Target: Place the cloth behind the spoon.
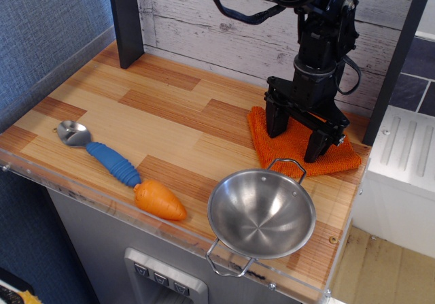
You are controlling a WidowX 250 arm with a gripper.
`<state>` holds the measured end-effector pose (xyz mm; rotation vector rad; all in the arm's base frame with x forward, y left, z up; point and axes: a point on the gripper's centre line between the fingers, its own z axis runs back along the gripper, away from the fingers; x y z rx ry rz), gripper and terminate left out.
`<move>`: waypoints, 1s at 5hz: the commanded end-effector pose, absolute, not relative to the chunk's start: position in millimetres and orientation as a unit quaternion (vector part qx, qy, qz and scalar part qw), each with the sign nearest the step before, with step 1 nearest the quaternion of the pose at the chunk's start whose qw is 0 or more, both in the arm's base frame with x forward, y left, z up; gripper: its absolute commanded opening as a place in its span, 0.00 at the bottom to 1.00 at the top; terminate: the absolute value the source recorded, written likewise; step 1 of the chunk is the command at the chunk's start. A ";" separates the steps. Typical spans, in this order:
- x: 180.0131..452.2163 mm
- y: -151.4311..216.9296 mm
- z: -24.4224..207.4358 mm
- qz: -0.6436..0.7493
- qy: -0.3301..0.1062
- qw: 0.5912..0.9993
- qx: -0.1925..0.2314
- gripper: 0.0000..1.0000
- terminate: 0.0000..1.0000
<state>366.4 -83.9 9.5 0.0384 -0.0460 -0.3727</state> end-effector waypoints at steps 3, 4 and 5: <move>364.9 14.3 14.1 -0.088 -0.028 0.995 0.032 1.00 0.00; 371.0 49.4 8.2 -0.062 -0.018 0.997 0.041 1.00 0.00; 371.3 88.4 5.7 -0.032 -0.013 0.998 0.043 1.00 0.00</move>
